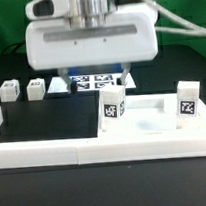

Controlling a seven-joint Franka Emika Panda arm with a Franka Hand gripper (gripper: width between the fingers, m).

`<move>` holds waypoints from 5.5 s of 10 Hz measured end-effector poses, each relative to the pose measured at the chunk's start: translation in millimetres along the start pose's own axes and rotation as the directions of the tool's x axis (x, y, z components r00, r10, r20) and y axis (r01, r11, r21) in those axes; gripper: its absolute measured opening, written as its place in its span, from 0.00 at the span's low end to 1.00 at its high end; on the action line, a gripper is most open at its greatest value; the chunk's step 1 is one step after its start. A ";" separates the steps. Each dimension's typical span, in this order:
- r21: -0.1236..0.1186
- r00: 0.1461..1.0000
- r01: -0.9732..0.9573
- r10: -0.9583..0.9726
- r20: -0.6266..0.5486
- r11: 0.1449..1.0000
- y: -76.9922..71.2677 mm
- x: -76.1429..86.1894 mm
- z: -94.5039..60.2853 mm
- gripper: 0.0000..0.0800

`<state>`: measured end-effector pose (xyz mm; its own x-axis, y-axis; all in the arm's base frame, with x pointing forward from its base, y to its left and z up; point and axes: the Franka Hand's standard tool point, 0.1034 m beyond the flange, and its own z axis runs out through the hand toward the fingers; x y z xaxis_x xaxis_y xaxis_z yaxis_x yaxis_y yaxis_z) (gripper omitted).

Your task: Assemble square table

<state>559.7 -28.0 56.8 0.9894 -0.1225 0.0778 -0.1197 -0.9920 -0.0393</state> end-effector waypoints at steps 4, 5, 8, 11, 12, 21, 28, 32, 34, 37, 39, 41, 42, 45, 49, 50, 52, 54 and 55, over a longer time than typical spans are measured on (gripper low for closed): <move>-0.016 1.000 0.000 0.000 -0.002 1.000 5.1 -0.6 10.6 0.81; -0.016 1.000 0.000 0.000 -0.002 1.000 5.3 -0.7 10.8 0.81; -0.017 1.000 0.001 0.000 0.028 1.000 8.2 -8.3 20.4 0.81; -0.014 0.996 -0.003 0.004 0.088 1.000 5.9 -13.2 37.1 0.81; -0.012 0.995 -0.002 0.003 0.101 1.000 5.0 -15.2 41.8 0.81; -0.004 0.993 -0.008 0.008 0.121 1.000 10.9 -15.6 42.9 0.14; -0.005 0.992 -0.004 0.004 0.123 1.000 11.0 -16.3 43.0 0.07; -0.005 0.992 -0.004 0.004 0.123 1.000 11.0 -16.3 43.0 0.08; -0.005 0.992 -0.004 0.004 0.123 1.000 11.0 -16.3 43.0 0.08; 0.011 0.986 0.104 -0.105 0.127 0.995 13.7 -19.2 41.4 0.08; 0.037 0.935 0.330 -0.332 0.126 0.943 18.9 -26.6 38.1 0.08; 0.039 0.885 0.450 -0.451 0.120 0.892 24.6 -25.3 39.2 0.08; 0.040 0.864 0.487 -0.488 0.121 0.873 26.3 -25.3 39.2 0.08; 0.030 0.684 0.721 -0.718 0.129 0.692 28.5 -18.1 39.1 0.08; 0.047 0.282 0.956 -0.948 0.146 0.291 23.1 6.1 40.0 0.08; 0.049 0.255 0.963 -0.955 0.152 0.265 24.7 6.2 39.8 0.08; 0.064 0.137 0.987 -0.977 0.165 0.149 30.2 6.3 39.6 0.08; 0.088 -0.018 0.996 -0.984 0.178 -0.002 34.3 6.3 39.5 0.08; 0.104 -0.146 0.986 -0.974 0.174 -0.130 20.2 9.3 39.5 0.08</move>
Offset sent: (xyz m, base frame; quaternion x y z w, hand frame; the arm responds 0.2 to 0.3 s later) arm 0.0000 0.0000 0.0000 0.0000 0.0000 0.0000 1.0000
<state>569.8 -48.0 17.3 -0.0139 0.9891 -0.1465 0.9997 0.0108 -0.0220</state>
